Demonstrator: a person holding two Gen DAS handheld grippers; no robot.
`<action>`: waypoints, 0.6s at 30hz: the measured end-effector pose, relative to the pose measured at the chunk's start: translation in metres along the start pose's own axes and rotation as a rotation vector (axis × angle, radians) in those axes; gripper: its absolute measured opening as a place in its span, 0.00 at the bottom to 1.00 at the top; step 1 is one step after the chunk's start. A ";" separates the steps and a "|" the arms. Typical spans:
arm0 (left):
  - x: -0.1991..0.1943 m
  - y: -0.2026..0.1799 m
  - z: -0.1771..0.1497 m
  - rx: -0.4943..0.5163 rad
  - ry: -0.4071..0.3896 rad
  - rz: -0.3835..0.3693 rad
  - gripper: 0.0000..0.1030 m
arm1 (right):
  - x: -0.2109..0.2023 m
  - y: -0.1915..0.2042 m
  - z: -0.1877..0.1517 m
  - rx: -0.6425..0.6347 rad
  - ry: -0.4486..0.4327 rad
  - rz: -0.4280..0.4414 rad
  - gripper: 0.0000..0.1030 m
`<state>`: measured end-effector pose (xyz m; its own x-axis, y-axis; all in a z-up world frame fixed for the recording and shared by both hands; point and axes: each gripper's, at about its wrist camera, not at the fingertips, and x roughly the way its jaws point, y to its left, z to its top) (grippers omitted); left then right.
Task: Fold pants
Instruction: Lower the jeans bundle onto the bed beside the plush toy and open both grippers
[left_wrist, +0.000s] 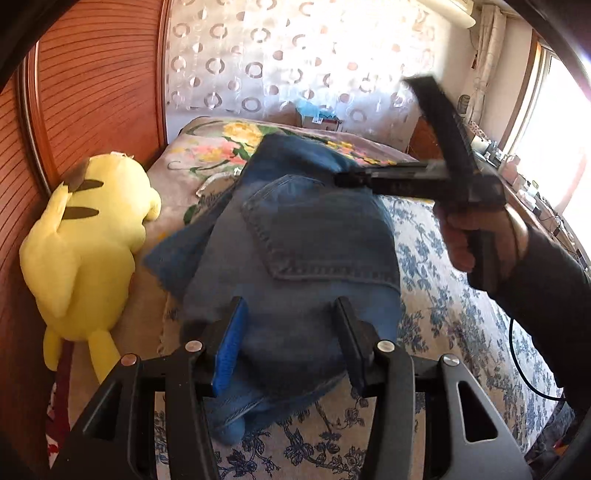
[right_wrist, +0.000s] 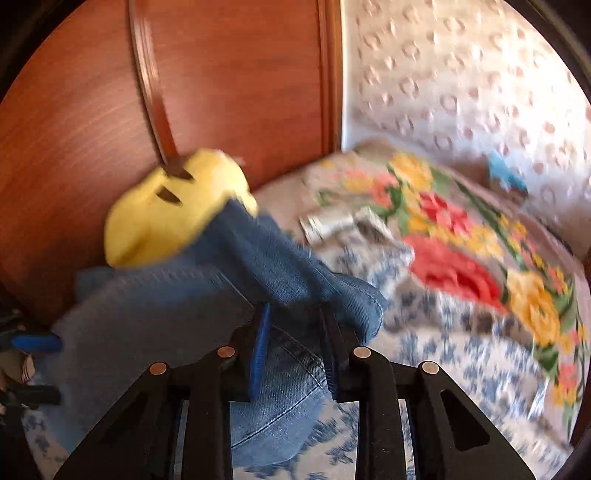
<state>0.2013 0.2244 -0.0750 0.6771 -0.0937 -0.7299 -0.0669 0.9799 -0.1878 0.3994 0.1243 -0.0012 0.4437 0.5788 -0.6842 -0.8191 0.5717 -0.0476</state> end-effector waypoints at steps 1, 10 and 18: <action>0.002 -0.001 -0.003 -0.002 0.006 0.001 0.48 | 0.003 -0.002 -0.003 0.009 -0.009 0.009 0.26; 0.006 0.000 -0.013 -0.016 -0.009 0.014 0.48 | -0.014 0.005 -0.015 0.059 -0.047 -0.001 0.26; -0.003 -0.003 -0.014 -0.016 -0.030 0.039 0.56 | -0.058 0.021 -0.042 0.073 -0.112 0.033 0.29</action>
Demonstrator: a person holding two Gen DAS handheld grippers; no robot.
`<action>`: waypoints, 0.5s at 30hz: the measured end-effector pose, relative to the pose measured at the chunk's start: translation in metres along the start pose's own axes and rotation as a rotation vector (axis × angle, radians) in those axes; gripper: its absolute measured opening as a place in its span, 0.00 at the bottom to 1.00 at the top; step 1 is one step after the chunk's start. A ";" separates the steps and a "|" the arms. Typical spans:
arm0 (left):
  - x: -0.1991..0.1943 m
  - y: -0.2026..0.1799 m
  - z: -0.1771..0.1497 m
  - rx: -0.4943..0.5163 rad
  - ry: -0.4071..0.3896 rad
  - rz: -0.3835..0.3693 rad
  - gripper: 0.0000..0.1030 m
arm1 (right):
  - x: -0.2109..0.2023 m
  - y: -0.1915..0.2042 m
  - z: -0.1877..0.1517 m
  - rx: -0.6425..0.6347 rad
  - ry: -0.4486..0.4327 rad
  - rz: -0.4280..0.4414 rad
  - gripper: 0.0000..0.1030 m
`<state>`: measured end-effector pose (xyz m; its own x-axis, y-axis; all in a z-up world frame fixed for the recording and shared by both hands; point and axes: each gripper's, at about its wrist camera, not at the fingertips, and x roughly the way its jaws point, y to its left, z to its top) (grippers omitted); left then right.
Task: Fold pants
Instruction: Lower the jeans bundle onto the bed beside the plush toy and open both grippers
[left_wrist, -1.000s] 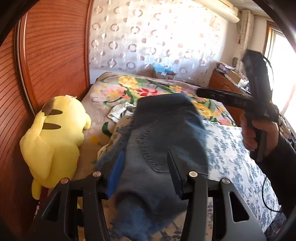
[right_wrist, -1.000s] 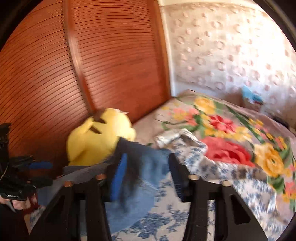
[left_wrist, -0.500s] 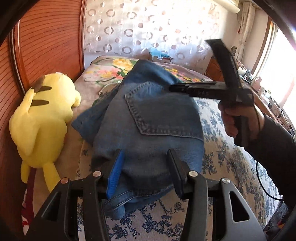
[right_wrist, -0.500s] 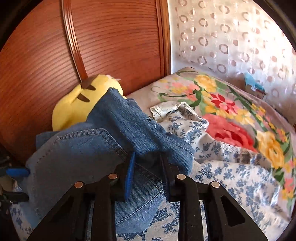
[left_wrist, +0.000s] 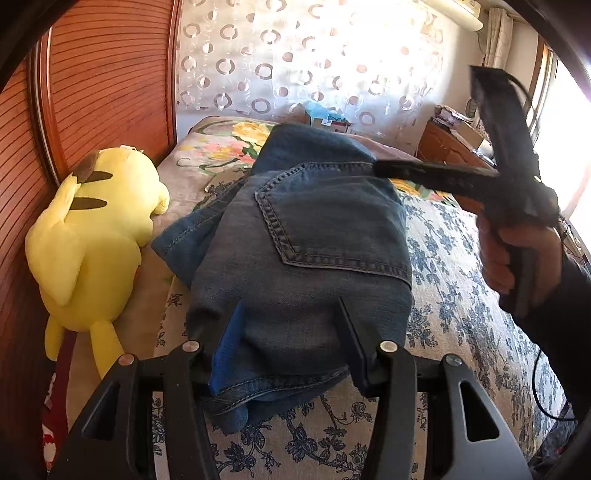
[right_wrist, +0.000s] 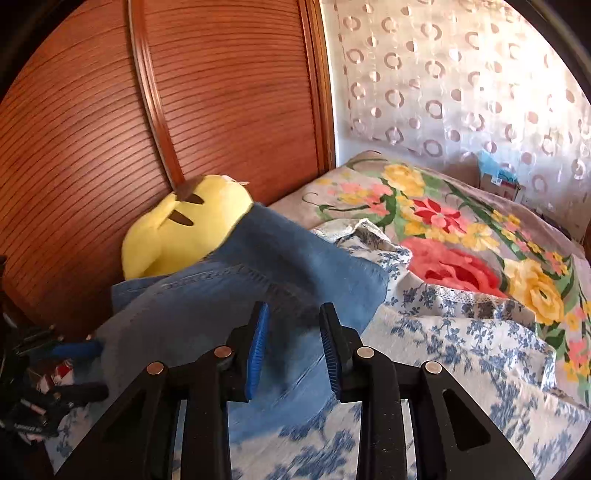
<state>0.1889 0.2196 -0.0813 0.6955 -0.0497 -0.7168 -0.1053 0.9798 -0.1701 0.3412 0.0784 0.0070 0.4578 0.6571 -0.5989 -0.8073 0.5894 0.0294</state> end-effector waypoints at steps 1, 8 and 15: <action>-0.004 -0.001 0.000 0.001 -0.012 0.009 0.68 | -0.003 0.001 -0.003 0.004 0.002 0.011 0.29; -0.025 -0.013 0.004 0.020 -0.079 0.006 0.85 | -0.041 0.012 -0.027 -0.003 -0.018 0.002 0.29; -0.051 -0.035 0.007 0.039 -0.162 0.007 0.90 | -0.090 0.018 -0.052 0.025 -0.062 -0.030 0.32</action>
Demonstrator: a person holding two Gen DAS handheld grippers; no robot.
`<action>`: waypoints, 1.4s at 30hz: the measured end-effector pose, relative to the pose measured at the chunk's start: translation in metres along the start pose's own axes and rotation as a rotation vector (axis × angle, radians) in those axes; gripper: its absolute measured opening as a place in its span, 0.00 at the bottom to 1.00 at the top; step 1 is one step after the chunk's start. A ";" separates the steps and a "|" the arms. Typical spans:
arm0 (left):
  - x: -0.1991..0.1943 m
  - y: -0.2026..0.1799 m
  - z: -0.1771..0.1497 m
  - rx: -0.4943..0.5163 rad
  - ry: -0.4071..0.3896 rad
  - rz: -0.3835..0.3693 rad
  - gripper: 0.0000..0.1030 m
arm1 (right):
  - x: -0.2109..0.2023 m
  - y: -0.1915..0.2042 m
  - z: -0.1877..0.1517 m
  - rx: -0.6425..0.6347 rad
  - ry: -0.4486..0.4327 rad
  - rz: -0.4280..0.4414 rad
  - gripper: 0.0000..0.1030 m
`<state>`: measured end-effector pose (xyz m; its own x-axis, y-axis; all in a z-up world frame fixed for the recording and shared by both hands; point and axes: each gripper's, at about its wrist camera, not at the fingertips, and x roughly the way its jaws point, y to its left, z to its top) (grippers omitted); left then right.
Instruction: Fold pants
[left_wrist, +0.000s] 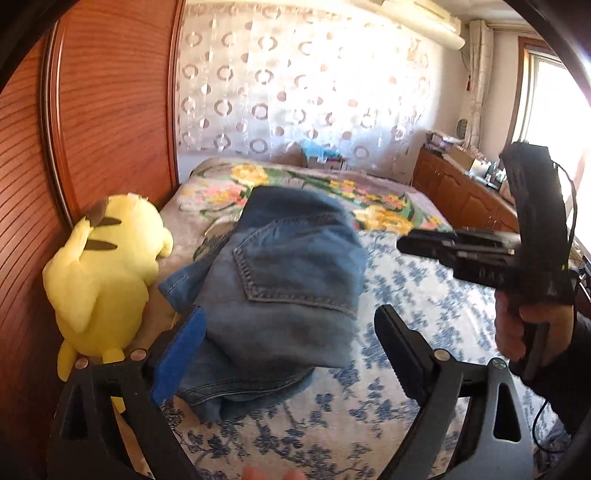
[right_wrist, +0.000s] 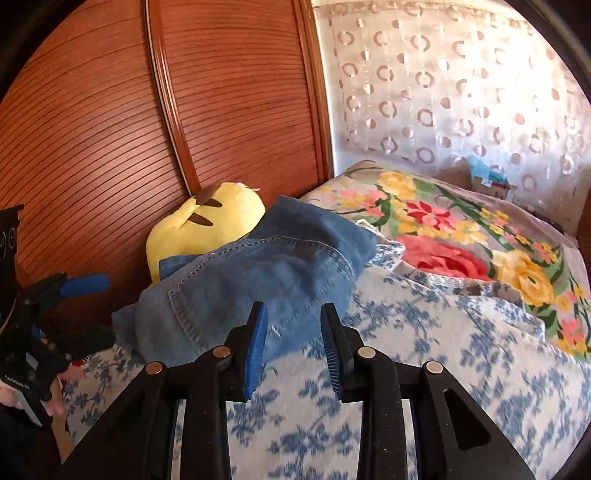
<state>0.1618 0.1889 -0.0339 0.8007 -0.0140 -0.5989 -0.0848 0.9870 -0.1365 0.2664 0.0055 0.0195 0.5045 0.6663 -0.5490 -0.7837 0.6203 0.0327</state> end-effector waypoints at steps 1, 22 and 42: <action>-0.004 -0.005 0.001 0.007 -0.011 0.000 0.90 | -0.006 0.001 -0.002 0.003 -0.008 -0.005 0.33; -0.053 -0.103 -0.015 0.135 -0.097 0.040 0.90 | -0.175 0.038 -0.101 0.113 -0.161 -0.286 0.64; -0.102 -0.158 -0.046 0.164 -0.138 -0.011 0.90 | -0.272 0.095 -0.170 0.195 -0.234 -0.431 0.64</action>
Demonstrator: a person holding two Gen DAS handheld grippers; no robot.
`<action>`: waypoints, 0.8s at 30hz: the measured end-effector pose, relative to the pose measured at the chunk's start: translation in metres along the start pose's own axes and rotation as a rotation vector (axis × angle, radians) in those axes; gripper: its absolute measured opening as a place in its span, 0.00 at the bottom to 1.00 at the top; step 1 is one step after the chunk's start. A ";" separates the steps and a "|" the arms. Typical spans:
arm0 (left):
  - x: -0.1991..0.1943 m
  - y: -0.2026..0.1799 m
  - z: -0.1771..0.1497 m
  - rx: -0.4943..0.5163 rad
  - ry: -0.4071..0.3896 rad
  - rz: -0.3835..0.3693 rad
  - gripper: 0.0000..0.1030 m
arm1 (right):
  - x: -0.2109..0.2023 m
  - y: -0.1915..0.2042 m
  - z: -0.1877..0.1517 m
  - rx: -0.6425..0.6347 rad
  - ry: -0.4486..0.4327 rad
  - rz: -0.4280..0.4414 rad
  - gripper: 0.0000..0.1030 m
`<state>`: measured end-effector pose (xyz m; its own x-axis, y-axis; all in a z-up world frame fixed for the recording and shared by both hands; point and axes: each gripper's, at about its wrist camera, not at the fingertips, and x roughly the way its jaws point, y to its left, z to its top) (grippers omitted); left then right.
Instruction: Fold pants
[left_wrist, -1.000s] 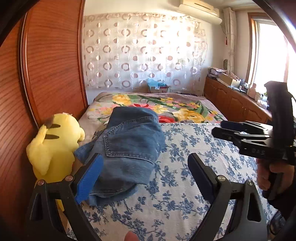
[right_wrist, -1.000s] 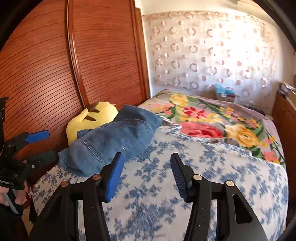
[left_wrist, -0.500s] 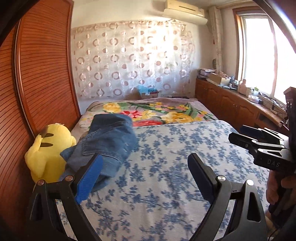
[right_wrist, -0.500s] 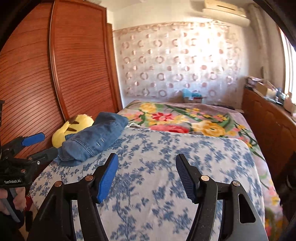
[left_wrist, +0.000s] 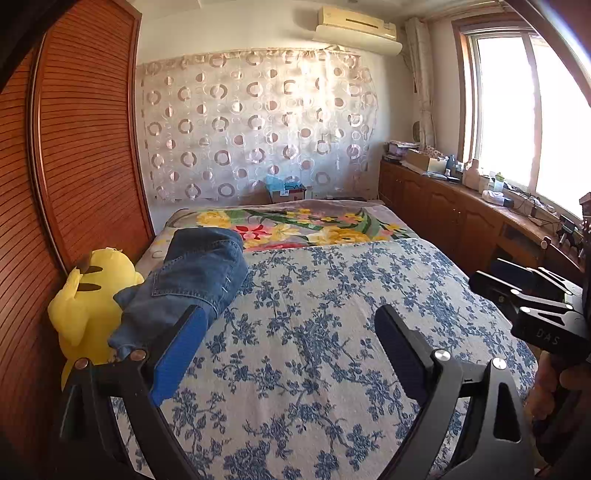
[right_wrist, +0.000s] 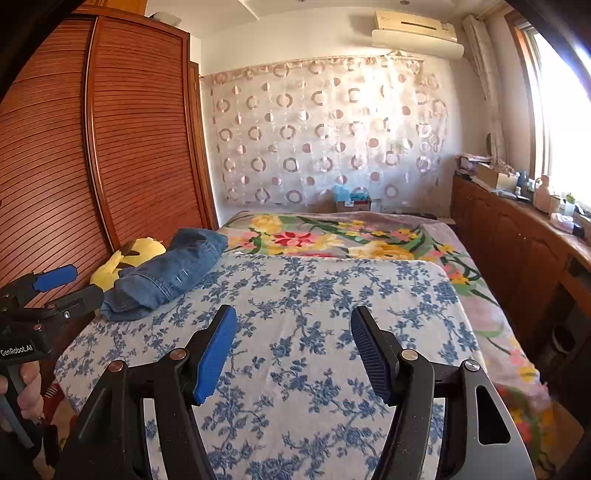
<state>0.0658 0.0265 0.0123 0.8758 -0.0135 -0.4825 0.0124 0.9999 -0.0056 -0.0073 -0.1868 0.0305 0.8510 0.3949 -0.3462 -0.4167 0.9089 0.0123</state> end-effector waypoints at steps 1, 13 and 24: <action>-0.002 0.000 -0.001 -0.001 -0.001 0.003 0.90 | -0.004 0.002 -0.002 0.001 -0.003 -0.005 0.65; -0.013 -0.002 -0.003 0.001 -0.012 0.014 0.90 | -0.017 0.000 -0.001 -0.001 -0.011 0.000 0.64; -0.021 0.001 -0.001 -0.001 -0.021 0.022 0.90 | -0.011 -0.001 -0.006 -0.007 -0.025 -0.003 0.65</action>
<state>0.0470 0.0275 0.0214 0.8856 0.0085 -0.4644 -0.0077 1.0000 0.0036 -0.0182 -0.1929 0.0287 0.8600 0.3954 -0.3227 -0.4161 0.9093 0.0050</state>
